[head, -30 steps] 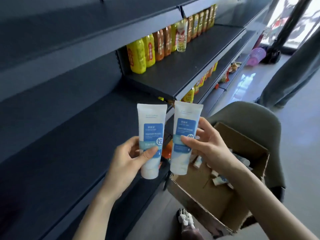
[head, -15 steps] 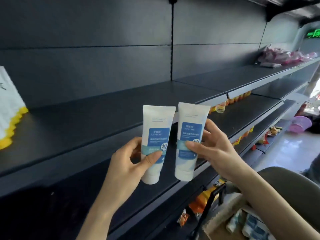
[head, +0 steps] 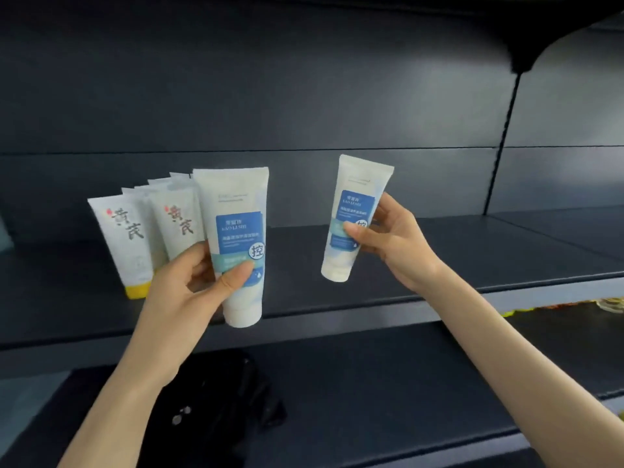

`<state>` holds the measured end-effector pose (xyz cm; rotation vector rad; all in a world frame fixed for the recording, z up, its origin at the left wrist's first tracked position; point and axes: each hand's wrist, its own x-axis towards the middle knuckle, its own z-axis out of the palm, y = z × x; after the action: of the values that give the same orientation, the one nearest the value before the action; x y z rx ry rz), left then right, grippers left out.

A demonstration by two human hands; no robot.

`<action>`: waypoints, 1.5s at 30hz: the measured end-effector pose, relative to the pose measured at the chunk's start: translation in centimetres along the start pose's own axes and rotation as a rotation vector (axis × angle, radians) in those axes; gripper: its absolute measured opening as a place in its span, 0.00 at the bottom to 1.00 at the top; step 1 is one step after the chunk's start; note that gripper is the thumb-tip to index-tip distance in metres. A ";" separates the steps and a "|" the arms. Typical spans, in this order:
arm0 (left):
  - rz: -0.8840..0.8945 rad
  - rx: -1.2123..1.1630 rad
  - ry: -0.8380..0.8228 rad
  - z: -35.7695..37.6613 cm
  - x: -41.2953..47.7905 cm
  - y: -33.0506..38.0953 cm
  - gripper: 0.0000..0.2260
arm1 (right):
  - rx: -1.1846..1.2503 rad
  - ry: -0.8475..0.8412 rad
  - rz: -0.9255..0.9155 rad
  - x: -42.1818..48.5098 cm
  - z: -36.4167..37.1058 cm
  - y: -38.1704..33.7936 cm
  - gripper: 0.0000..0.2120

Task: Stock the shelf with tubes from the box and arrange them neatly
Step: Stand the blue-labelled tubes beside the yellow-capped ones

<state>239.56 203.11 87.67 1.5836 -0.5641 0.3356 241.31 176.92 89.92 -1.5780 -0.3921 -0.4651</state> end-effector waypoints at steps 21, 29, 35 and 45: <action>0.133 0.192 0.329 0.0 4.0 -0.1 0.12 | -0.289 -0.052 0.151 23.5 5.3 15.0 0.18; 0.106 0.192 0.350 1.3 4.8 -1.3 0.14 | -0.332 0.030 0.163 25.0 6.2 17.7 0.18; 0.081 0.134 0.319 1.6 5.5 -1.6 0.13 | -0.397 0.101 0.153 25.1 7.2 18.4 0.16; 0.059 0.098 0.255 0.3 5.8 -0.9 0.15 | -0.482 0.079 0.277 24.2 6.2 17.7 0.22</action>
<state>244.83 201.90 89.93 1.5896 -0.4022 0.6083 271.47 181.28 87.07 -2.0370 0.0086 -0.4234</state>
